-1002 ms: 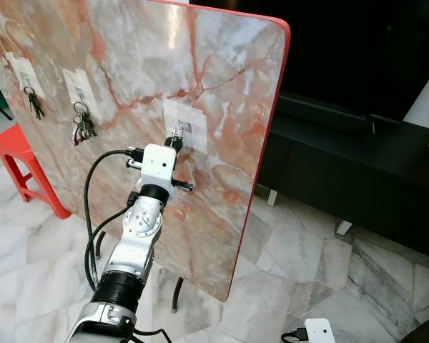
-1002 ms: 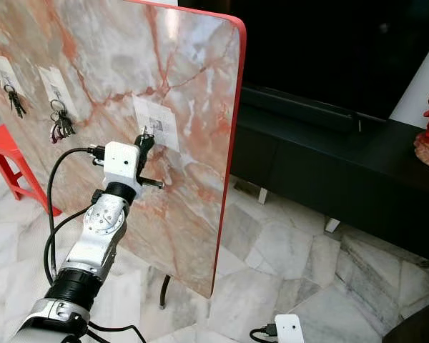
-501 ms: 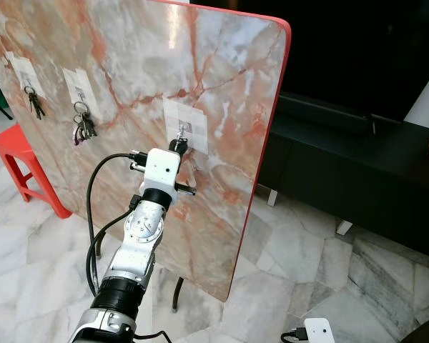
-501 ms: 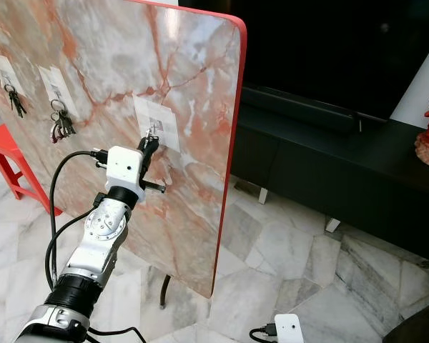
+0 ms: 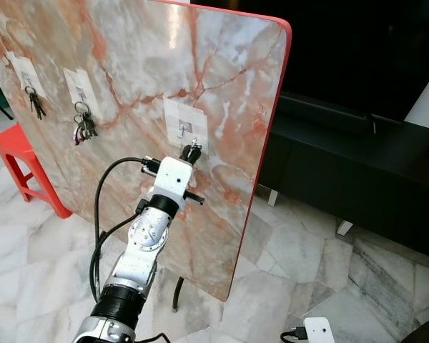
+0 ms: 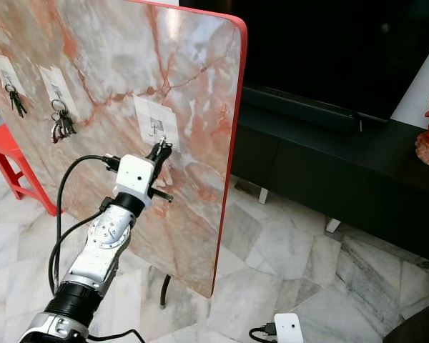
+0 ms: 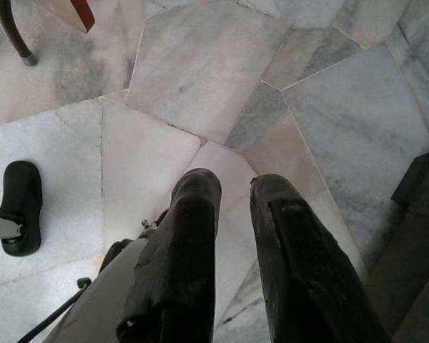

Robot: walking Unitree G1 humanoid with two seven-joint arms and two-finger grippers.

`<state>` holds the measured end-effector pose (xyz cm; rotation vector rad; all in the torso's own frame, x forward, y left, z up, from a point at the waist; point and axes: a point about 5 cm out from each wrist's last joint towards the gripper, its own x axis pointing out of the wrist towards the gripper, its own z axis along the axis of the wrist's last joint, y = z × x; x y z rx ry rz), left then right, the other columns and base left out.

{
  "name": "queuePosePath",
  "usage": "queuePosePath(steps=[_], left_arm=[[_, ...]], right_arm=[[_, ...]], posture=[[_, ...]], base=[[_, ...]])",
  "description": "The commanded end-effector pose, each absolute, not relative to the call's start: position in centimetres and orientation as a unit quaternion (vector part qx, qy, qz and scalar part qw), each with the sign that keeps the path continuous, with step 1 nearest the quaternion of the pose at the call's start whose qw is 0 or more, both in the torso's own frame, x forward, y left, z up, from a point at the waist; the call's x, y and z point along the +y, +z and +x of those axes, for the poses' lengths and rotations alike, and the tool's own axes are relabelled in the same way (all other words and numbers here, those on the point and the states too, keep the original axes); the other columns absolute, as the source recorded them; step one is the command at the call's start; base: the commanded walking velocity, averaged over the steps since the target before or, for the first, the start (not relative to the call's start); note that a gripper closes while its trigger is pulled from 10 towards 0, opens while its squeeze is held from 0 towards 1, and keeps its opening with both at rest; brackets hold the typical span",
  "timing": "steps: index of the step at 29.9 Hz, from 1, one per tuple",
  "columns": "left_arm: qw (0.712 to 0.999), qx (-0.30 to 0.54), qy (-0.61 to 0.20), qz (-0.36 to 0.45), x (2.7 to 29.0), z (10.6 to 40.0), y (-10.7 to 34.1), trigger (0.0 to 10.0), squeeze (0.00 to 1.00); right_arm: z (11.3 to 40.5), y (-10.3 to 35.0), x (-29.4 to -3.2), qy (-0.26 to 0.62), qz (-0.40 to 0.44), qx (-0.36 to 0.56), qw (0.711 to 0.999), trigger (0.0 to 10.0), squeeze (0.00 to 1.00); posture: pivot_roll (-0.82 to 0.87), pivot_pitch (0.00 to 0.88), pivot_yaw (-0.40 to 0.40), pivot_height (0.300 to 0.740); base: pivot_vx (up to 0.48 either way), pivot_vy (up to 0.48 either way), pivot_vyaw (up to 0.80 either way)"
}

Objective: Hang keys on a hook

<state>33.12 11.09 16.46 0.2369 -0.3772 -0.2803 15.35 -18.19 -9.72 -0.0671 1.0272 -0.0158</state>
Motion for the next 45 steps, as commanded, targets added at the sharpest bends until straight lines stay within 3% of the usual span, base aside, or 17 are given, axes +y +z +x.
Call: queuePosePath(steps=[1,14,45], left_arm=[[0.967,-0.186,-0.134,0.108,11.3,33.5,16.9,10.0,0.00],[0.982,-0.146,-0.114,0.043,12.8,35.3,16.9,10.0,0.00],[0.985,-0.145,-0.095,0.002,13.6,35.6,17.1,10.0,0.00]], right_arm=[[15.4,-9.7,-18.4,-0.013,-0.029,0.490,0.871,10.0,0.00],[15.4,-9.7,-18.5,-0.014,-0.032,0.490,0.871,10.0,0.00],[15.4,-9.7,-18.6,-0.013,-0.036,0.491,0.870,10.0,0.00]], posture=[[0.00,0.000,-0.053,0.740],[-0.01,0.000,-0.057,0.740],[0.00,0.000,-0.062,0.740]], base=[[0.000,0.000,0.00],[0.000,0.000,0.00],[0.000,0.000,0.00]])
